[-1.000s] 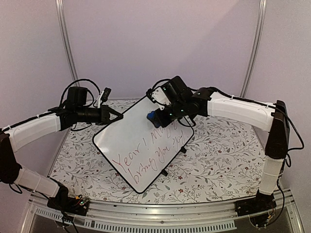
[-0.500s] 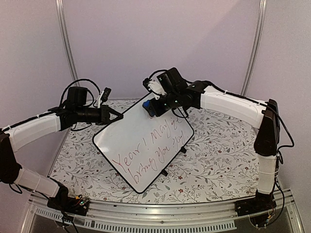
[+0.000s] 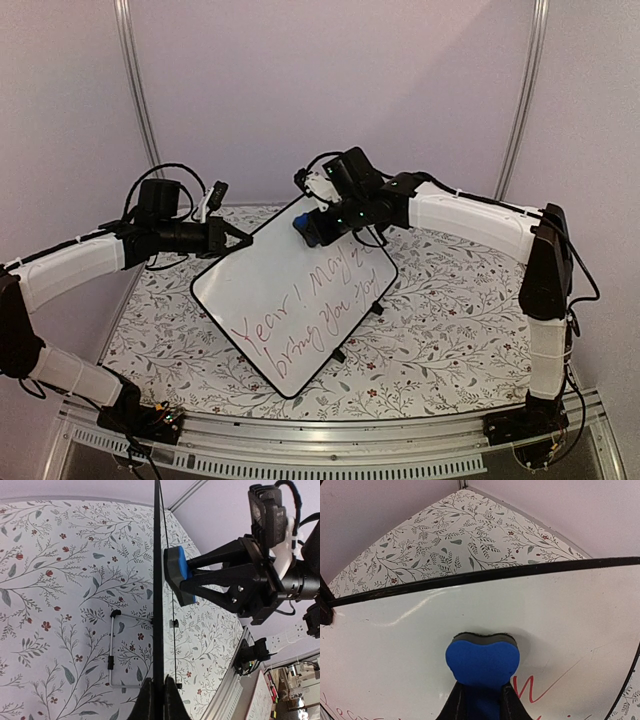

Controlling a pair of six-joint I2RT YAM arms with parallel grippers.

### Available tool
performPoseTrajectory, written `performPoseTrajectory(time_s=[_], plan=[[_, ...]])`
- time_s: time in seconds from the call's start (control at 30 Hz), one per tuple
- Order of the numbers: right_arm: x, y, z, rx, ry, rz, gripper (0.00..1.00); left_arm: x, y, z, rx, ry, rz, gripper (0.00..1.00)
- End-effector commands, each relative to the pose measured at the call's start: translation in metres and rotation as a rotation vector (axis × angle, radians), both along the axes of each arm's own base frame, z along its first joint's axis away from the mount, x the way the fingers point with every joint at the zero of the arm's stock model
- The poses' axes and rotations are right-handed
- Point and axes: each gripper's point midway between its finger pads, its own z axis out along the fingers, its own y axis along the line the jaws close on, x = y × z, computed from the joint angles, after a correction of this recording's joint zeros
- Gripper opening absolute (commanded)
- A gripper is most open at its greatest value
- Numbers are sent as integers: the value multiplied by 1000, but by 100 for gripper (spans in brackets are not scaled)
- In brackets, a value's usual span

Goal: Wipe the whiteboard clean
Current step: Erase the whiteboard at the center of the board.

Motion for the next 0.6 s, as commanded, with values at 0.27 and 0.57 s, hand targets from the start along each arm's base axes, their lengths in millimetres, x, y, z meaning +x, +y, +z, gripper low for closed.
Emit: performPoseTrajectory(time_s=[0.27,0.57], plan=[[-24,-13,-43,-45,125,30,4,-7,-11,14,-25,-57,-75,0],[-30,-19,-52,-65,148,35,4,-8,-11,14,-26,-53,-76,0]])
